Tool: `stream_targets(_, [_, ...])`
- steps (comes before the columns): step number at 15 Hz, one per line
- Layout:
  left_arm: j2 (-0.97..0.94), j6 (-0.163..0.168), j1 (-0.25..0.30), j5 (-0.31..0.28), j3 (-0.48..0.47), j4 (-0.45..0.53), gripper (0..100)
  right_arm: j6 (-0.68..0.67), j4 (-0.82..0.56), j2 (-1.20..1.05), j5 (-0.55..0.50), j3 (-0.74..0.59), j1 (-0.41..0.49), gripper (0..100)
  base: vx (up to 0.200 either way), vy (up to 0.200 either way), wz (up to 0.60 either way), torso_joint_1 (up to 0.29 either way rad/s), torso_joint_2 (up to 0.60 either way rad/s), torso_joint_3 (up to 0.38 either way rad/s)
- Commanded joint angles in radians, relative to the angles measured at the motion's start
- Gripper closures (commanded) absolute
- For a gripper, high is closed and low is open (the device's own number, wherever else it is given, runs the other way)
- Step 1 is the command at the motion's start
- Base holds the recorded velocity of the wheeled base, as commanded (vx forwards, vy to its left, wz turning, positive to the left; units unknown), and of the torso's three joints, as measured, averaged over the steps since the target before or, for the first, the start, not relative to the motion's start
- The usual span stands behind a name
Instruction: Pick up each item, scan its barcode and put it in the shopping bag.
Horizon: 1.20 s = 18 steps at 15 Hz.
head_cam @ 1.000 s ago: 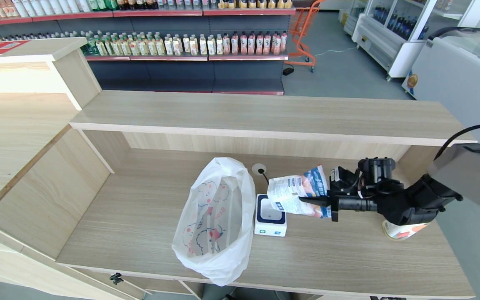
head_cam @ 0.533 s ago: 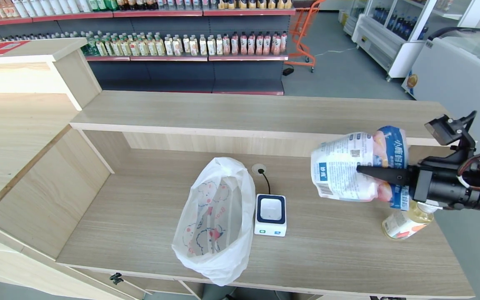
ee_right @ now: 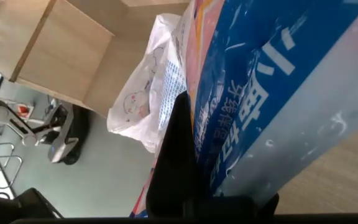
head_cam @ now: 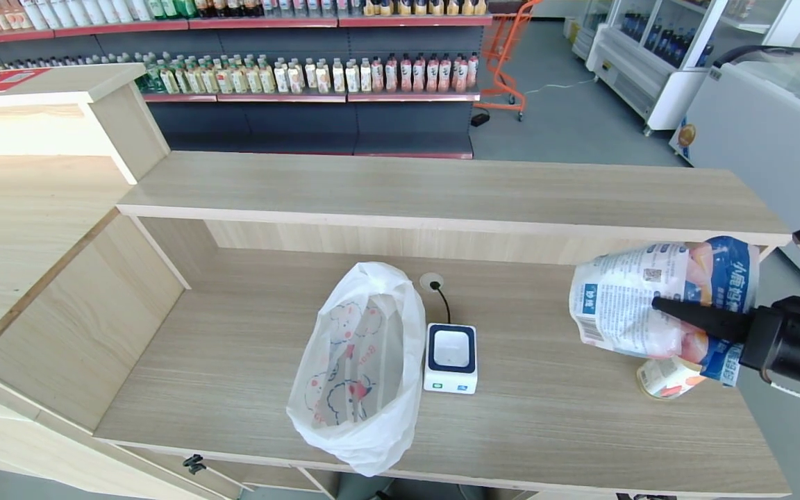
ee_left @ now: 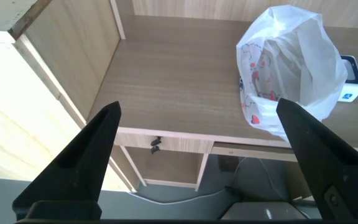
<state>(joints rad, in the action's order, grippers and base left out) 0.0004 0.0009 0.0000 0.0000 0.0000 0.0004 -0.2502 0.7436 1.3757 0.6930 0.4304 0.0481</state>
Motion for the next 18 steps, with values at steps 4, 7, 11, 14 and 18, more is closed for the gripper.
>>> stream_targets(4, [0.0,-0.001,0.0,0.0,0.0,0.0,0,-0.08,-0.105,-0.003,0.0,0.065,-0.008,100,0.0,0.2,0.0,0.002,0.0,0.004])
stream_targets(7, [0.0,0.002,0.0,0.0,0.0,0.0,0,-0.087,-0.23,-0.003,0.0,0.111,-0.048,100,0.0,0.2,0.0,0.001,0.0,0.005])
stream_targets(11, [0.001,0.001,0.0,0.0,0.0,0.0,0,-0.084,-0.24,0.04,-0.003,0.133,-0.174,100,0.0,0.1,0.0,0.002,0.0,0.004])
stream_targets(14, [0.001,0.001,0.0,0.0,0.0,0.0,0,-0.078,-0.279,0.151,-0.061,0.166,-0.28,100,0.0,0.0,0.0,0.0,0.0,0.0])
stream_targets(18, [0.0,0.001,0.0,0.0,0.0,0.0,0,-0.014,-0.256,0.396,-0.282,0.266,-0.401,100,0.0,0.0,0.0,0.0,0.0,0.0])
